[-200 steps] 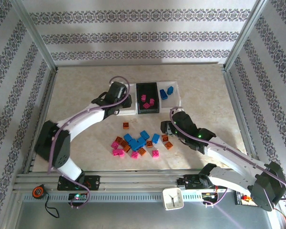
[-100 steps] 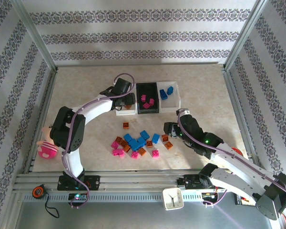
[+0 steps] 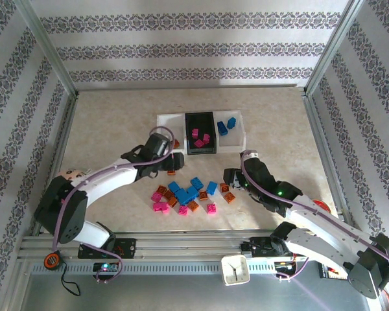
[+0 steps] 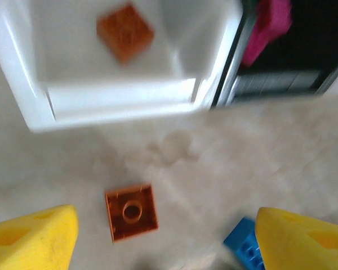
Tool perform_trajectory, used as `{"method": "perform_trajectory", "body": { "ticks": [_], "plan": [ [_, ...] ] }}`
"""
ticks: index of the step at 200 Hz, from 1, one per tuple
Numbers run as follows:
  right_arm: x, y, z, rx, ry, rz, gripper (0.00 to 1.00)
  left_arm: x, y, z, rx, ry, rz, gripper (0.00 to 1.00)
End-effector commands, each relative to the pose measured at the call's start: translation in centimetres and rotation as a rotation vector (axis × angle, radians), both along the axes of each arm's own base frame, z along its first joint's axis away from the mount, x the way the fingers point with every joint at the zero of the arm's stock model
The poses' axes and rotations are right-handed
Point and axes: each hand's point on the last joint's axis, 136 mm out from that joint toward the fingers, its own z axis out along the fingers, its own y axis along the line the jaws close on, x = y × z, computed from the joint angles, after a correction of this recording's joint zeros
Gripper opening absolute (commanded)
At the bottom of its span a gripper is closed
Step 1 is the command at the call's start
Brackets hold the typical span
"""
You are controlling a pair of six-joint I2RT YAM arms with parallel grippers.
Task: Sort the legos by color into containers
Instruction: Pick up the lego from the center of the table, then pick up the lego from the middle-left of the table.
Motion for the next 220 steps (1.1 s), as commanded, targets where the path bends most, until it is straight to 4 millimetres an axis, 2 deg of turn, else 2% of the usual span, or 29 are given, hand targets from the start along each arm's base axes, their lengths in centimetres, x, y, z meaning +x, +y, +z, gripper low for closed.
{"method": "perform_trajectory", "body": {
  "ticks": [1,16,43,69,90,116,138,156,179,203,220],
  "plan": [
    [0.4,0.1,0.1,0.015,-0.012,-0.020,0.56,-0.6,-1.2,-2.1,-0.010,0.029,-0.020,0.82],
    [0.4,0.1,0.2,0.016,-0.011,-0.018,0.55,-0.6,-1.1,-3.4,0.012,0.041,-0.014,0.82],
    [0.4,0.2,0.4,0.019,-0.014,-0.014,0.55,0.1,-1.0,-4.4,0.055,0.034,-0.009,0.78],
    [0.3,0.3,0.7,0.019,-0.015,-0.009,0.55,1.0,-0.6,-5.4,0.096,0.044,0.003,0.64],
    [0.2,0.3,0.8,0.020,-0.015,-0.006,0.55,1.7,-0.4,-5.7,0.113,0.038,0.014,0.58],
    [0.1,0.1,1.0,0.016,-0.020,-0.009,0.55,1.6,-0.3,-6.0,0.122,0.048,0.009,0.42],
    [0.1,-0.1,1.2,0.012,-0.028,-0.014,0.55,1.1,-0.3,-5.7,0.104,0.047,0.007,0.32],
    [0.2,-0.1,1.3,0.014,-0.032,-0.016,0.55,0.7,0.0,-4.4,0.081,0.027,0.013,0.28],
    [0.2,0.0,1.3,0.011,-0.030,-0.015,0.55,1.1,0.2,-0.7,0.054,-0.045,0.025,0.27],
    [0.2,0.0,1.1,0.012,-0.026,-0.016,0.55,2.7,0.9,3.7,0.029,-0.128,0.059,0.27],
    [0.1,-0.1,0.8,0.010,-0.022,-0.019,0.55,4.4,1.6,5.7,0.011,-0.158,0.091,0.27]
  ]
}}
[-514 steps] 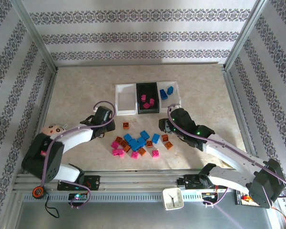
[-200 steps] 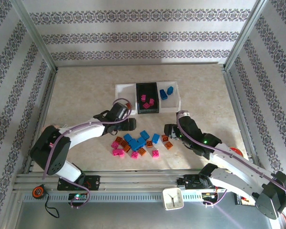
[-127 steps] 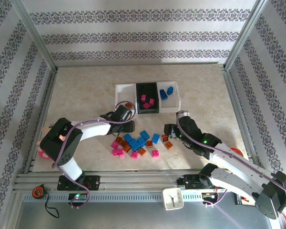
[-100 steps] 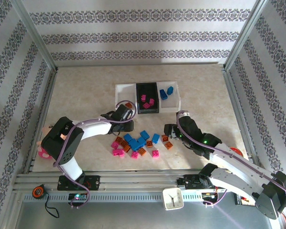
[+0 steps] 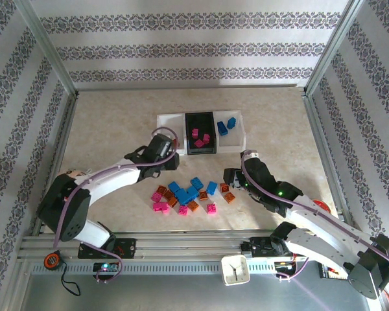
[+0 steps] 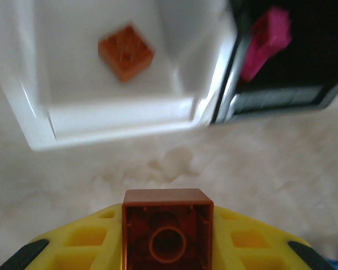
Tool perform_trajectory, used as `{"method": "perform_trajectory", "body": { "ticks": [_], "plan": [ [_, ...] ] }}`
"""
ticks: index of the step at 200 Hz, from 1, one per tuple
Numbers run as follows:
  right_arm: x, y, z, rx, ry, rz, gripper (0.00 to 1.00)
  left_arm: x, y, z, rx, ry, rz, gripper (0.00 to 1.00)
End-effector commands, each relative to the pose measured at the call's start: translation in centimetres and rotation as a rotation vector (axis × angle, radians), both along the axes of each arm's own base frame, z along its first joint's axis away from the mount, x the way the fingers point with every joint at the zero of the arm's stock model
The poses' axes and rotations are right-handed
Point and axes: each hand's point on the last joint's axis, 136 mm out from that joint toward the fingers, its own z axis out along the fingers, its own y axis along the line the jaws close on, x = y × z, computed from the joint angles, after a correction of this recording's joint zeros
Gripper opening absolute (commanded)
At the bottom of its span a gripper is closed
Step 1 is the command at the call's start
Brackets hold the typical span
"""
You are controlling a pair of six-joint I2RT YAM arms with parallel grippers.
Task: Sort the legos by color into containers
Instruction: Pick up the lego from the middle-left of the table, then pick up the lego from the bottom-center of the table.
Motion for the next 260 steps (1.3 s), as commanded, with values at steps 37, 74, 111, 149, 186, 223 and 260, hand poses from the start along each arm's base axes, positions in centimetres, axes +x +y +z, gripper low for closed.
{"method": "perform_trajectory", "body": {
  "ticks": [37,74,111,149,186,223,260],
  "plan": [
    [-0.1,-0.2,0.3,0.006,-0.008,-0.020,0.55,6.8,2.5,4.1,0.016,-0.059,0.103,0.27],
    [-0.3,-0.4,0.6,0.011,-0.013,-0.019,0.56,10.3,2.7,1.6,0.020,0.000,0.132,0.27],
    [-0.6,-0.5,0.5,0.009,-0.006,-0.014,0.57,11.7,2.6,-0.2,0.040,0.047,0.144,0.44],
    [-1.0,-0.6,0.0,-0.004,0.015,-0.005,0.59,11.1,1.9,3.5,-0.052,-0.013,0.121,0.70],
    [-1.7,-0.6,-1.1,-0.018,0.058,0.021,0.60,7.2,0.8,8.3,-0.195,-0.099,0.061,0.90],
    [-3.4,-0.6,-3.2,-0.040,0.140,0.059,0.60,0.8,0.2,8.5,-0.323,-0.108,0.002,1.00],
    [-5.1,-0.8,-5.7,-0.070,0.214,0.081,0.60,-5.0,1.2,5.1,-0.389,-0.078,0.005,1.00]
  ]
}}
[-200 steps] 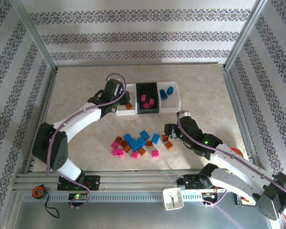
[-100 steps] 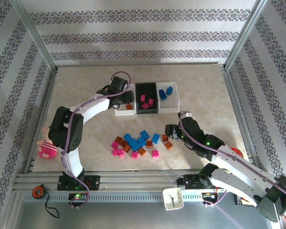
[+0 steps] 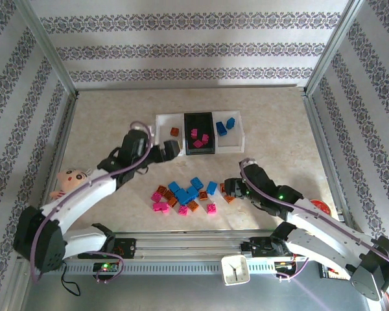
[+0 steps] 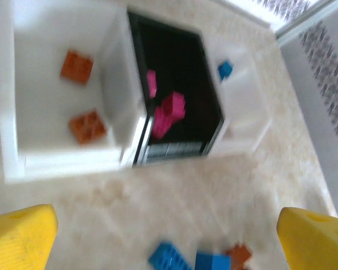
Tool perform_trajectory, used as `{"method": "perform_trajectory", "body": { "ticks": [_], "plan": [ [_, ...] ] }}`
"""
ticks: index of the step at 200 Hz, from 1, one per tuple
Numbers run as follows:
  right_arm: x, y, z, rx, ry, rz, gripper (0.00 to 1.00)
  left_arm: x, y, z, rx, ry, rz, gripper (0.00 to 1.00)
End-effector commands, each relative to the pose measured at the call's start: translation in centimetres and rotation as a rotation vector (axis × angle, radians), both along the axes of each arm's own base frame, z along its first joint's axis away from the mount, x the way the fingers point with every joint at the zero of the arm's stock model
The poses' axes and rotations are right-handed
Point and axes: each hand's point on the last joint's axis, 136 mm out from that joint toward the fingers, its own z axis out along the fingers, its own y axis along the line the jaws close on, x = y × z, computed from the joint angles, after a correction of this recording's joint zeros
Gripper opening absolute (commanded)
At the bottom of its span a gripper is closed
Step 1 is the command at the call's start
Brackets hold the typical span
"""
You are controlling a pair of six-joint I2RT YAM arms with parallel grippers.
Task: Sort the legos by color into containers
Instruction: Pick up the lego from the bottom-center of the table.
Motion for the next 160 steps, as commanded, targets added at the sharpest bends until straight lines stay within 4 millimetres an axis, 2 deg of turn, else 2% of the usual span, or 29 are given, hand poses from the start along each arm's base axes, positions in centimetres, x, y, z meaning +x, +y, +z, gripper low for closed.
{"method": "perform_trajectory", "body": {
  "ticks": [1,31,65,103,160],
  "plan": [
    [-1.7,-0.4,-2.4,-0.026,0.083,0.012,0.60,-2.6,-0.1,-1.9,-0.076,0.030,-0.002,1.00],
    [-1.5,0.5,-3.3,-0.030,0.094,0.033,0.60,-5.5,1.2,-4.7,-0.098,0.055,0.015,1.00],
    [-1.2,1.1,-4.5,-0.152,0.135,0.097,0.66,-7.3,2.5,-6.7,-0.085,0.088,0.038,1.00],
    [-0.7,1.8,-6.3,-0.253,0.177,0.137,0.68,-8.0,3.2,-7.9,-0.071,0.108,0.054,1.00],
    [2.4,2.6,-6.6,-0.303,0.138,0.104,0.64,-8.2,3.3,-8.5,-0.070,0.118,0.057,1.00]
  ]
}}
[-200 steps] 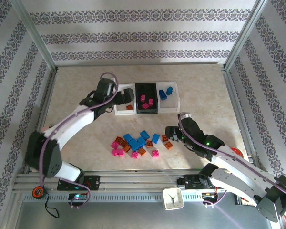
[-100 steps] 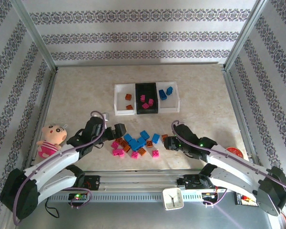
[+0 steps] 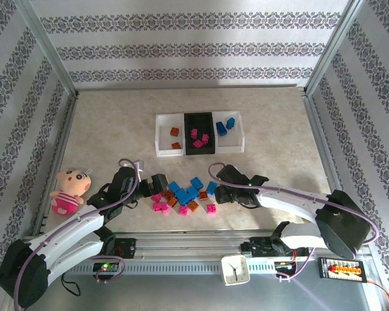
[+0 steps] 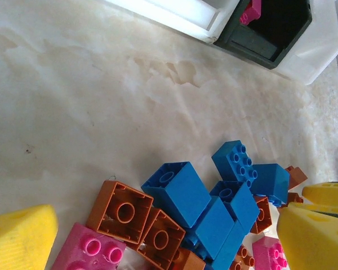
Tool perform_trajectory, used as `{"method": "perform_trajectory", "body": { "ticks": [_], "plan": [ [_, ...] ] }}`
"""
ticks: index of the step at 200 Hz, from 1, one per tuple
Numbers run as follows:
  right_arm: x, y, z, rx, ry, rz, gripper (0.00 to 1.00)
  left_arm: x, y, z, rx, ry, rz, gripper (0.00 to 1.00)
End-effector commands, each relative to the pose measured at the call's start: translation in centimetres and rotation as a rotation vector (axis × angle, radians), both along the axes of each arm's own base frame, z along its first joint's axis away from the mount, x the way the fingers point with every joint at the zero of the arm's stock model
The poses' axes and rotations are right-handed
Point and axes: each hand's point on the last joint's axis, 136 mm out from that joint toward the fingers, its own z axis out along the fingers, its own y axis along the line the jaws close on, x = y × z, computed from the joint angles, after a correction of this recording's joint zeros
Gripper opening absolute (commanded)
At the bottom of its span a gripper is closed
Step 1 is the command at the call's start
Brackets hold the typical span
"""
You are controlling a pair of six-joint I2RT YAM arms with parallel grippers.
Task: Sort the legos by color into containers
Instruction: Pick up the lego from the bottom-center of the table, then place the lego in the container.
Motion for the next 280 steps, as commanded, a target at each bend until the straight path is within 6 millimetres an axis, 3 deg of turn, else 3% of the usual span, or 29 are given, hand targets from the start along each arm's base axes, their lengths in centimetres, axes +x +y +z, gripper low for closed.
{"method": "perform_trajectory", "body": {
  "ticks": [1,55,108,137,175,196,212,252,280],
  "plan": [
    [2.3,0.6,0.7,-0.019,-0.061,-0.002,0.64,0.0,-0.1,0.2,-0.011,-0.015,0.010,1.00],
    [3.6,1.4,-1.3,-0.045,-0.028,0.021,0.57,-0.1,0.2,-0.2,0.005,-0.009,0.014,1.00],
    [3.5,0.8,-1.2,-0.059,-0.034,0.031,0.36,-0.2,0.4,-0.1,0.012,-0.011,0.017,1.00],
    [3.5,1.0,1.7,-0.014,-0.086,0.047,0.28,-0.3,0.6,0.0,0.017,-0.014,0.021,1.00],
    [4.1,4.2,9.1,0.149,-0.211,0.133,0.25,-0.6,1.4,0.5,0.029,-0.031,0.046,1.00],
    [6.0,7.2,12.2,0.202,-0.259,0.177,0.25,-0.8,2.0,0.7,0.036,-0.039,0.067,1.00],
    [8.3,10.1,13.0,0.219,-0.272,0.199,0.25,-0.9,2.2,0.8,0.034,-0.041,0.075,1.00],
    [15.0,16.8,11.7,0.231,-0.253,0.218,0.25,-1.4,2.4,0.7,0.035,-0.025,0.075,1.00],
    [19.3,19.2,9.9,0.177,-0.237,0.200,0.24,-1.7,2.2,0.5,0.017,-0.015,0.073,1.00]
  ]
}}
